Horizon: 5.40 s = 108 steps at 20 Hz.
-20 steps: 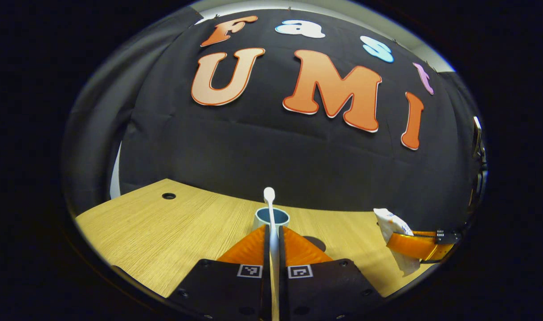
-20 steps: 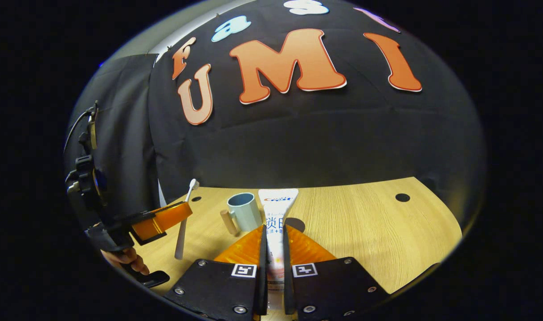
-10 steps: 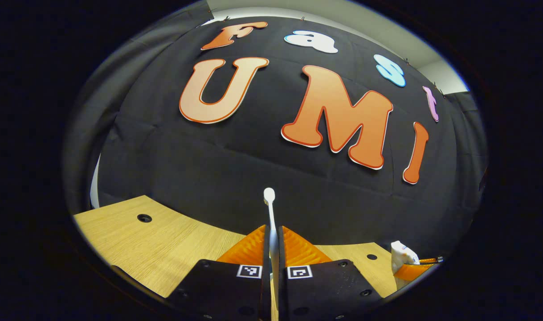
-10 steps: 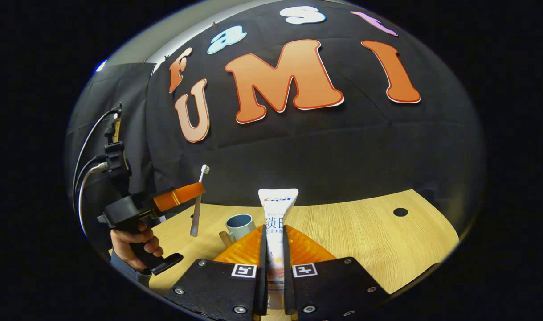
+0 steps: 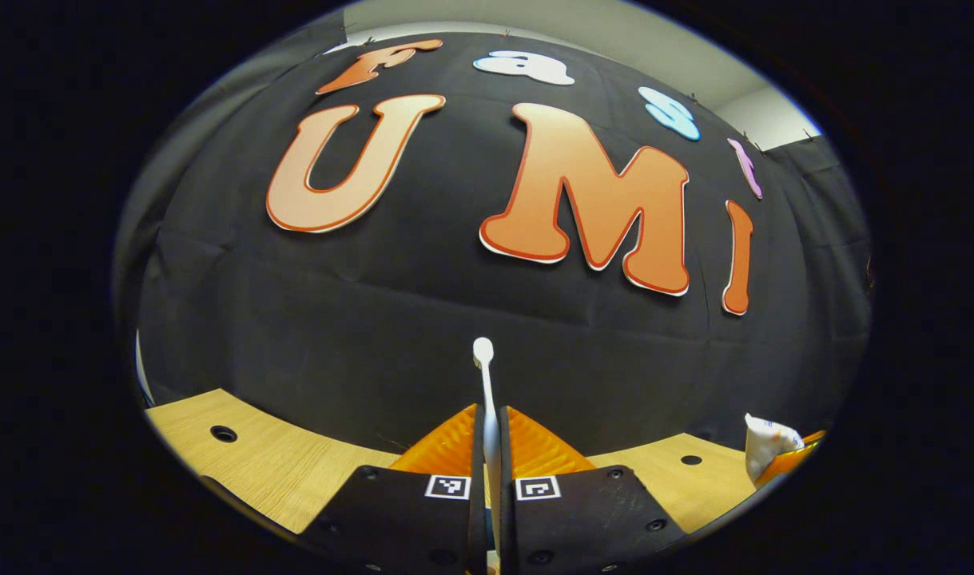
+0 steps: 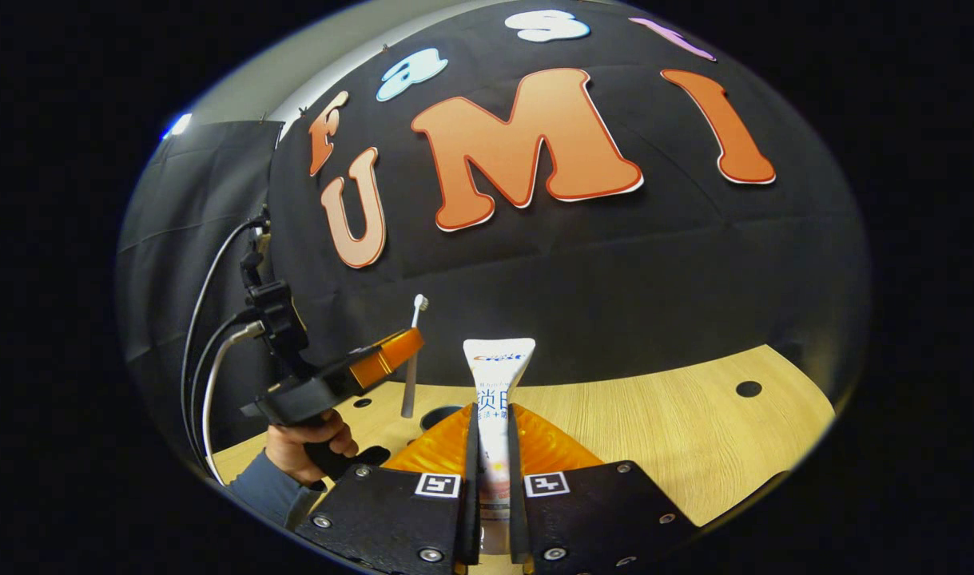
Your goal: Put the toothbrush and toothpaste on the desktop into the cup, then pick up the cup and place it on the coaster on the desktop.
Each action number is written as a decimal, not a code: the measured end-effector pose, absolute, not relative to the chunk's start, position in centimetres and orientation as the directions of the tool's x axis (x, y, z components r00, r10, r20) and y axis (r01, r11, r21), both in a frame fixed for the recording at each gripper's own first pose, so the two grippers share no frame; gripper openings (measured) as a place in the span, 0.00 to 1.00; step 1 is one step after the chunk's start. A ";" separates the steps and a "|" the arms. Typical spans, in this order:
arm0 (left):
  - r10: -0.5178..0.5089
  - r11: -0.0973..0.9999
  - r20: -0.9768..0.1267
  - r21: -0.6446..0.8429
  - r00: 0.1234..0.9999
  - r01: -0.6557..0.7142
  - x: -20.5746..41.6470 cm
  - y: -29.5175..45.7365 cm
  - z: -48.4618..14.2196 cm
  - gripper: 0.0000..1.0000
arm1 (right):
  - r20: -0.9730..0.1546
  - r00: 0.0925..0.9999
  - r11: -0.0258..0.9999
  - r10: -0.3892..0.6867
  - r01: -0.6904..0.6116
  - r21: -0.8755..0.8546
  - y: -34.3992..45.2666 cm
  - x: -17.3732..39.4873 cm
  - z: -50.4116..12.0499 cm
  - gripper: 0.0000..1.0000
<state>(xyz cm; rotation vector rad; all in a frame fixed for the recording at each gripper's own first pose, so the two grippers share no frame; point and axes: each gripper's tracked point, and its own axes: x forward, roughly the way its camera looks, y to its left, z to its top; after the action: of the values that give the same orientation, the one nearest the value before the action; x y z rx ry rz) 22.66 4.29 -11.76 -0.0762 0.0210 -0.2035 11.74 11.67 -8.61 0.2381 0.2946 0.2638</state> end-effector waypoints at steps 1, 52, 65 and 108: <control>-0.215 0.975 -0.017 -0.069 0.976 0.213 23.4 4.4 -12.5 0.06 | -0.250 0.924 0.939 0.290 -0.224 0.261 11.9 12.2 -8.5 0.15; -0.040 0.992 -0.269 -0.124 0.962 0.007 3.9 18.9 -20.9 0.98 | 0.082 0.954 0.893 0.288 -0.299 0.336 24.5 28.4 -12.1 0.14; -0.043 0.993 -0.288 -0.121 0.957 0.008 3.5 18.2 -21.4 0.98 | 0.036 0.958 0.916 0.285 -0.283 0.285 22.8 25.7 -11.6 0.14; -0.013 0.972 -0.895 0.094 0.446 0.216 13.8 5.2 -28.8 1.00 | -0.030 0.989 0.966 0.147 -0.150 -0.211 -2.6 -0.2 1.8 0.92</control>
<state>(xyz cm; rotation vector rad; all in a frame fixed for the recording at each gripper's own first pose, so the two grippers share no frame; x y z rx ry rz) 13.81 5.21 -28.81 0.2058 1.1018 -0.1430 -0.22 -2.61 1.79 -0.2150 0.0145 0.1500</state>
